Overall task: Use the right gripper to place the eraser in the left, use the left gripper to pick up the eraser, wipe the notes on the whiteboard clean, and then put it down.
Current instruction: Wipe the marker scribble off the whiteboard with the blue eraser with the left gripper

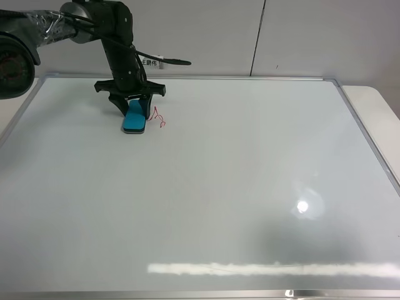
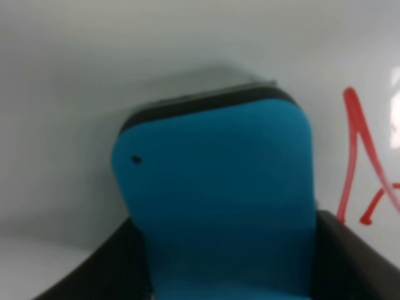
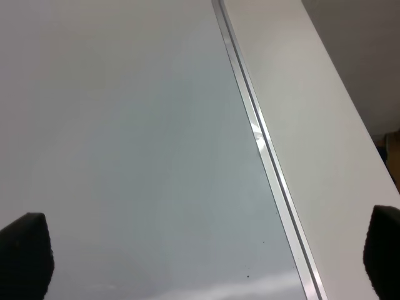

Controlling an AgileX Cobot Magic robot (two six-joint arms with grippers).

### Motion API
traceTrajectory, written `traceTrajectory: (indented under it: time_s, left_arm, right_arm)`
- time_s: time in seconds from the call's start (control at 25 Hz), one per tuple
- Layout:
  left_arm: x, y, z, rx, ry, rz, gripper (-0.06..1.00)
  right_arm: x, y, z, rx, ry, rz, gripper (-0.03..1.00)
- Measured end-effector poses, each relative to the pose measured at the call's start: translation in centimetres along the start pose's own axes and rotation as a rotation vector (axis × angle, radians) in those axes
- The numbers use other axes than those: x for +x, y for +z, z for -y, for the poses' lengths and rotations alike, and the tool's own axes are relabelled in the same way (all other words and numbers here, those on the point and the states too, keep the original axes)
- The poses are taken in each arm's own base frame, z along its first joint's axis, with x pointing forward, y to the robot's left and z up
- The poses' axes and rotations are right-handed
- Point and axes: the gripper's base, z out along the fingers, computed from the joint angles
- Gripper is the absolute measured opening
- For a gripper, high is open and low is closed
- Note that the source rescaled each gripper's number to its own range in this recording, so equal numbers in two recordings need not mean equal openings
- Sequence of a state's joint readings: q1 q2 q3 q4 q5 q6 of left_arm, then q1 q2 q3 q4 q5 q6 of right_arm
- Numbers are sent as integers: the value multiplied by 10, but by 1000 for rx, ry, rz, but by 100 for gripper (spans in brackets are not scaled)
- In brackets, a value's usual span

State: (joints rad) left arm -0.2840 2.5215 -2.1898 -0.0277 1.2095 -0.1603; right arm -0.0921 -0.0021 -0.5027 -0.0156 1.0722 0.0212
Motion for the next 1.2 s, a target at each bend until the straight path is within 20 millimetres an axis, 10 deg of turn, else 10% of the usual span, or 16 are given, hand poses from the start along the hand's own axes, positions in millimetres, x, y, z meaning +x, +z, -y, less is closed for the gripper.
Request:
traceTrajectory:
  time_s: [0.68,0.92,1.2]
  left_arm:
    - [34,6,114,28,236,-21,1]
    - [28,6,97,51,208,-25,1]
    - [-8,-5,22,-1,84,56,1]
  right_arm:
    - [0,0,0,0,0,0,100]
    - [0,0,0,0,0,0,100]
    - [0,0,0,0,0,0,100]
